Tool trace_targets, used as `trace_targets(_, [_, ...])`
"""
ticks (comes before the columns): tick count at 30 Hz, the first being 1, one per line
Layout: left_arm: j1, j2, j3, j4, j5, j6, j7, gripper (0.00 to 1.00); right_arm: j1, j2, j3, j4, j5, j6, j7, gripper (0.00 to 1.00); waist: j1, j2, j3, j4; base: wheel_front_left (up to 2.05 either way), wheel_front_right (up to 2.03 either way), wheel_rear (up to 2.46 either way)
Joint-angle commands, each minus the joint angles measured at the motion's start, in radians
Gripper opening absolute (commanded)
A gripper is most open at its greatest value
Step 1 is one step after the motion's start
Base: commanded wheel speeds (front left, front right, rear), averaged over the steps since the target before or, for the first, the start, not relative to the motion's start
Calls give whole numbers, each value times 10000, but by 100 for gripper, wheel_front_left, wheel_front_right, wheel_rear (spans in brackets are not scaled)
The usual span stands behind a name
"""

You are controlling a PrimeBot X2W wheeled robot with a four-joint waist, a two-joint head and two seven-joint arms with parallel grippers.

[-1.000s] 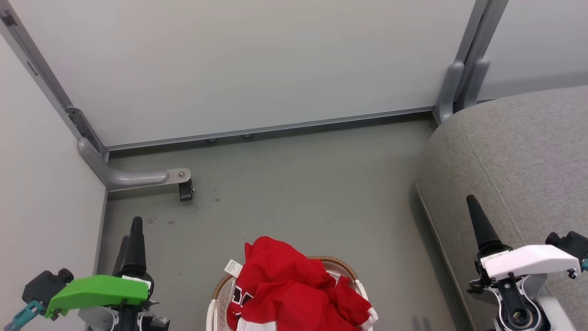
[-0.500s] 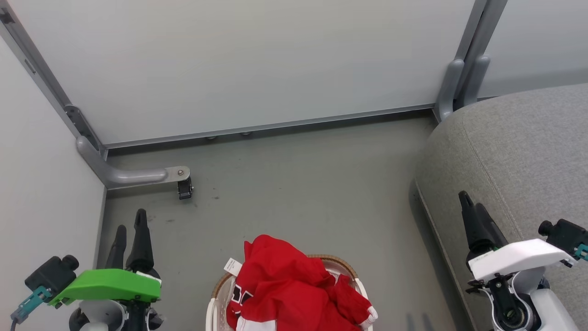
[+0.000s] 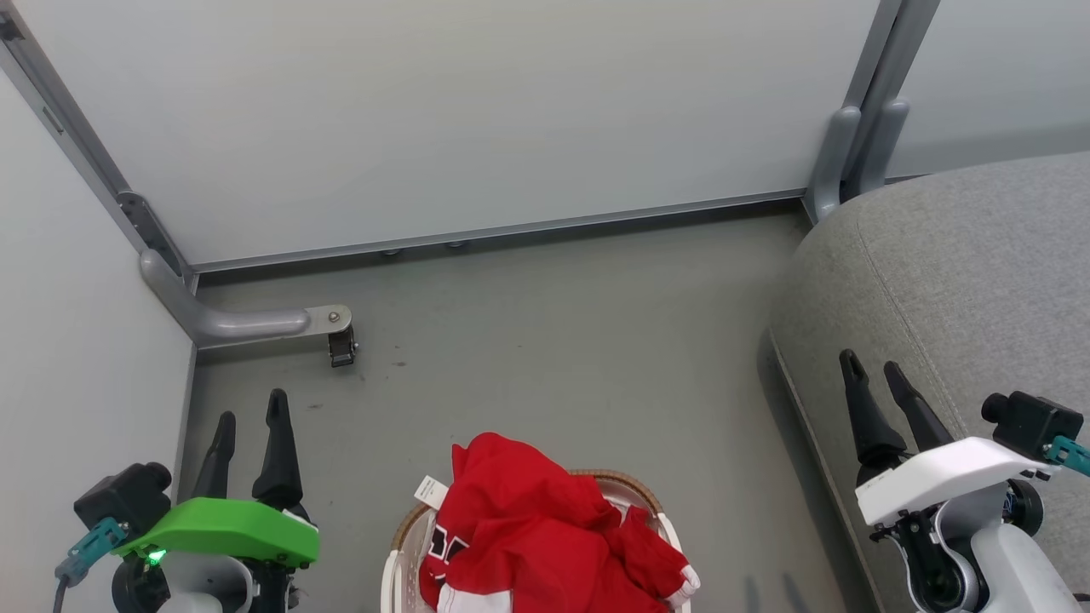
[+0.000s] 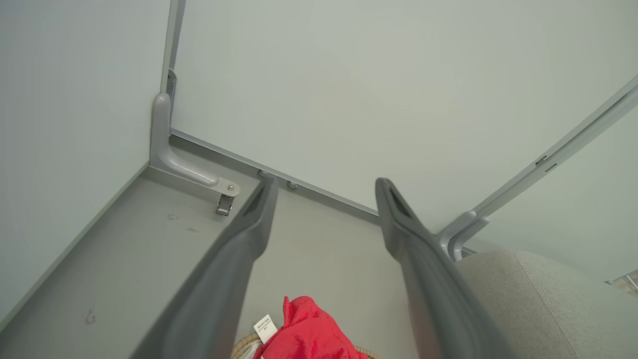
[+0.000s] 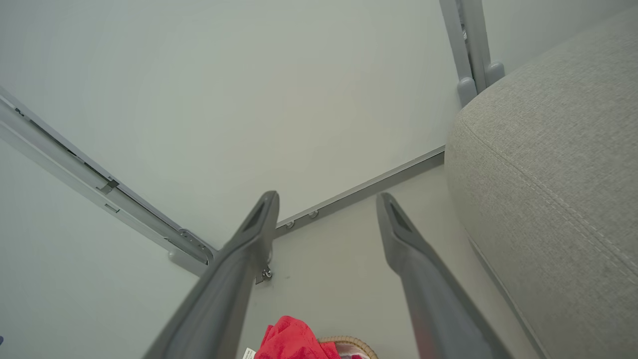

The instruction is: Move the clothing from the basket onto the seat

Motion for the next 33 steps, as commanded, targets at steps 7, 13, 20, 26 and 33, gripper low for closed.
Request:
trace_targets(7, [-272,129,-156,161,1092,118,-261,100,-285,-172,191,172,-1254,5,-275,100,0,0,15,-17,0,0,0])
trace_targets(13, [-90,152,-185,306,1726,257,-425,100,-234,-160,241,112,-2028,5,-443,100,0,0,-37,-23,0,0,0])
trace_targets(20, [129,166,-269,441,2431,304,-594,100,30,-98,175,-5,-2815,4,-608,100,0,0,-114,33,0,0,0])
trace_targets(26, [226,130,-310,432,2940,314,-739,100,199,-66,100,69,-3443,5,-754,100,0,0,-180,130,0,0,0])
trace_targets(33, [290,159,-236,424,3569,324,-890,100,238,27,25,126,-4176,5,-906,100,0,0,-179,133,0,0,0])
